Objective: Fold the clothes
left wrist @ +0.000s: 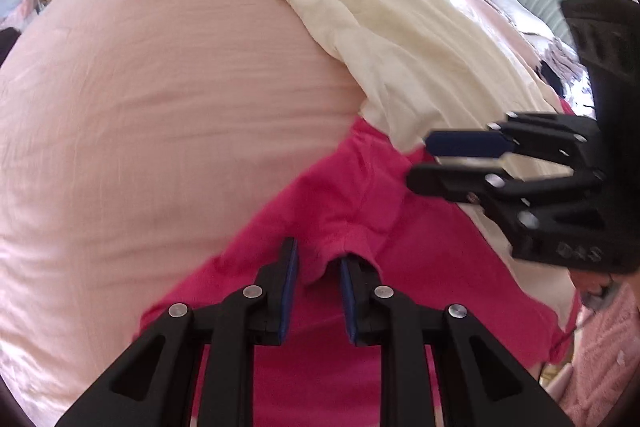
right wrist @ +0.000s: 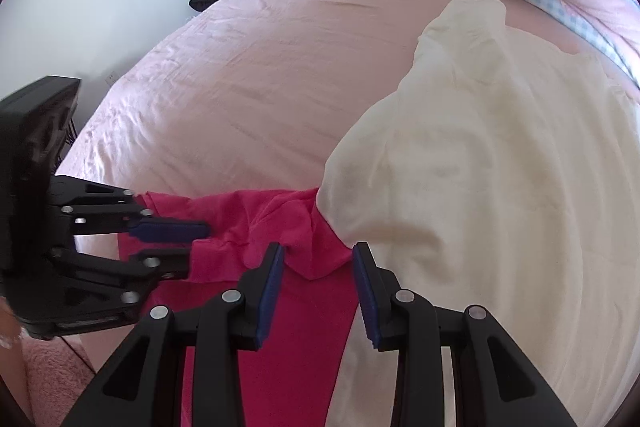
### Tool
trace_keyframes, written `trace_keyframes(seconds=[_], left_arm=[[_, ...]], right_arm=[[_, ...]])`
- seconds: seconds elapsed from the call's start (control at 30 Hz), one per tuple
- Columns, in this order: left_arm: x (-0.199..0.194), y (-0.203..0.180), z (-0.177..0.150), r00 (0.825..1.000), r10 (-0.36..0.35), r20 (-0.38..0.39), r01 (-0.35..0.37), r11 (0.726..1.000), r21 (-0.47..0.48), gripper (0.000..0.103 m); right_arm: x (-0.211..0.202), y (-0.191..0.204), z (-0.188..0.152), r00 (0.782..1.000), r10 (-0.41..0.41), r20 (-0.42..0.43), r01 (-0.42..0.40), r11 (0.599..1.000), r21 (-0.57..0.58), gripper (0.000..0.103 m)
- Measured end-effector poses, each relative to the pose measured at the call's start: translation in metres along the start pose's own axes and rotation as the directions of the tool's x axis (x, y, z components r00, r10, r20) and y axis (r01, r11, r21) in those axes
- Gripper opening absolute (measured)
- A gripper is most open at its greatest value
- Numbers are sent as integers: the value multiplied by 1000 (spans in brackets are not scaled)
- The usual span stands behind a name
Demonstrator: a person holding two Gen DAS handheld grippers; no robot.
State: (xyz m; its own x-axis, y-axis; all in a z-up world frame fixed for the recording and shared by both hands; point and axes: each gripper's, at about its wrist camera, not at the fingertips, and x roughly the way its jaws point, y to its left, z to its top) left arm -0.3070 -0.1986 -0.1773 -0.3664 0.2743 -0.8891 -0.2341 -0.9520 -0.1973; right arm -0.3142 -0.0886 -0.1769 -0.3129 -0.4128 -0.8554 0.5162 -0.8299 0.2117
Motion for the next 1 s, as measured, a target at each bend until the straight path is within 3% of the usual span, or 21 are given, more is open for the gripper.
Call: trace_keyframes(seconds=[0.07, 0.2, 0.3, 0.37, 0.47, 0.57, 0.6, 0.73, 0.77, 0.83, 0.87, 0.9, 1.0], left_arm=[[-3, 18, 8, 998, -13, 61, 19, 995, -99, 17], [-13, 55, 15, 983, 58, 174, -5, 958, -287, 18], [-12, 69, 12, 981, 129, 145, -74, 939, -336, 20], [-12, 73, 10, 979, 160, 130, -107, 935, -339, 20], [-17, 78, 10, 982, 128, 136, -75, 936, -344, 23], [-15, 85, 13, 984, 43, 170, 26, 923, -384, 38], [-22, 89, 10, 981, 42, 190, 38, 918, -396, 39], [-56, 106, -2, 954, 225, 201, -116, 888, -445, 39], [-60, 107, -5, 957, 192, 218, -77, 892, -445, 39], [-54, 101, -5, 969, 17, 248, 87, 911, -402, 39], [-49, 90, -3, 970, -48, 239, 132, 927, -352, 39], [-42, 76, 1, 975, -69, 210, 129, 948, -291, 39], [-19, 44, 8, 994, -53, 100, 68, 986, -151, 39]], right_arm=[[-4, -1, 4, 999, -26, 19, 26, 1000, -6, 35], [-3, -7, 17, 998, -62, 31, 63, 998, -16, 35], [18, -8, 32, 999, -54, 10, 54, 997, -61, 35], [38, -9, 39, 991, -134, -3, 132, 985, -107, 35], [50, -26, 51, 988, -154, 32, 155, 986, -57, 31], [49, -43, 60, 977, -201, 71, 202, 979, -3, 31], [49, -50, 62, 976, -208, 68, 207, 978, 15, 31], [27, -50, 58, 973, -208, 97, 205, 978, 31, 31], [21, -45, 56, 971, -213, 113, 212, 977, 14, 31], [9, -35, 54, 983, -139, 119, 140, 990, -1, 31], [6, -30, 52, 989, -93, 112, 95, 995, -10, 31], [8, -25, 51, 995, -45, 84, 47, 999, -23, 31], [28, -7, 45, 999, -38, 14, 39, 994, -106, 31]])
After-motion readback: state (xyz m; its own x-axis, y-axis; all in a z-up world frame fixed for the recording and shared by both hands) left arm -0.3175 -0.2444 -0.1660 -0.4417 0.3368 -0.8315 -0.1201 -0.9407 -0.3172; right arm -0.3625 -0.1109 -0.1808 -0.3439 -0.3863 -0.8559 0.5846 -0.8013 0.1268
